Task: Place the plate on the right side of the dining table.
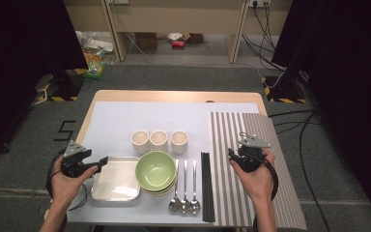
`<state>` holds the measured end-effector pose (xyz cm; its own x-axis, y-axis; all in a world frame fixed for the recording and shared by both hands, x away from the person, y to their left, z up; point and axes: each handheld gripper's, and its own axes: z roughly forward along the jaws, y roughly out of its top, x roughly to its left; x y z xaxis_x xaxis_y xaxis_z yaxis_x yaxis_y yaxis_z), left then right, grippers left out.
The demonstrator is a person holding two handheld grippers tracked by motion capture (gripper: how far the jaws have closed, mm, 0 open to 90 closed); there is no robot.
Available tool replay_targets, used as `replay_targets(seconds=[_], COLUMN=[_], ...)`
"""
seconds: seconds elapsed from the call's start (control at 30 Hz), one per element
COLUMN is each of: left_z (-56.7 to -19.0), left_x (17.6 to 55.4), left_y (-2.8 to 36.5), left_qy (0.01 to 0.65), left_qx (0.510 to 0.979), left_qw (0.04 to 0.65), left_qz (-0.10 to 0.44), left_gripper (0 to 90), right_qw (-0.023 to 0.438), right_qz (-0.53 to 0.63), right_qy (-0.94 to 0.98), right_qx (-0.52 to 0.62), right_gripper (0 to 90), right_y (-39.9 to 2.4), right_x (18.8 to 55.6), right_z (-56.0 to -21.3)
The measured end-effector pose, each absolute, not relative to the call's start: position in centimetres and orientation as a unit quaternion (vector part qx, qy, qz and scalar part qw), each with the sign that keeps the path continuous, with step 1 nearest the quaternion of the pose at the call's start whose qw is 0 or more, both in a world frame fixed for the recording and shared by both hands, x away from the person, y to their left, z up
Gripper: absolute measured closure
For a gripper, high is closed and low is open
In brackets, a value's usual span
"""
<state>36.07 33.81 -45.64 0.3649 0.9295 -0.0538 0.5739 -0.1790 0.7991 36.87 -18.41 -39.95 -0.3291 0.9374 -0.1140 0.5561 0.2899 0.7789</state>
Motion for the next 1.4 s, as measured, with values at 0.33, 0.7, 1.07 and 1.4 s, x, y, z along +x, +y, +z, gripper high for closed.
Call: replay_targets(seconds=[0.33,0.7,1.07,1.4], left_z=[-46.5,-46.9,-47.1,-46.9], left_x=[36.6,37.0,37.1,37.2], left_y=[34.3,34.2,34.2,34.0], left_qy=[0.525,0.54,0.541,0.552], left_qx=[0.739,0.739,0.745,0.739], left_qw=[0.367,0.363,0.355,0.354], left_qz=[0.209,0.177,0.159,0.154], left_gripper=[46.3,61.5,67.8,78.1], right_qw=[0.29,0.293,0.292,0.293], right_qz=[0.321,0.318,0.313,0.311], right_qy=[0.755,0.756,0.76,0.761], right_qx=[0.493,0.492,0.489,0.488], right_gripper=[46.5,46.6,46.9,47.1], right_y=[-17.7,-17.7,-17.3,-17.2], right_x=[37.0,37.0,37.0,37.0], right_z=[-40.2,-40.2,-40.4,-40.4])
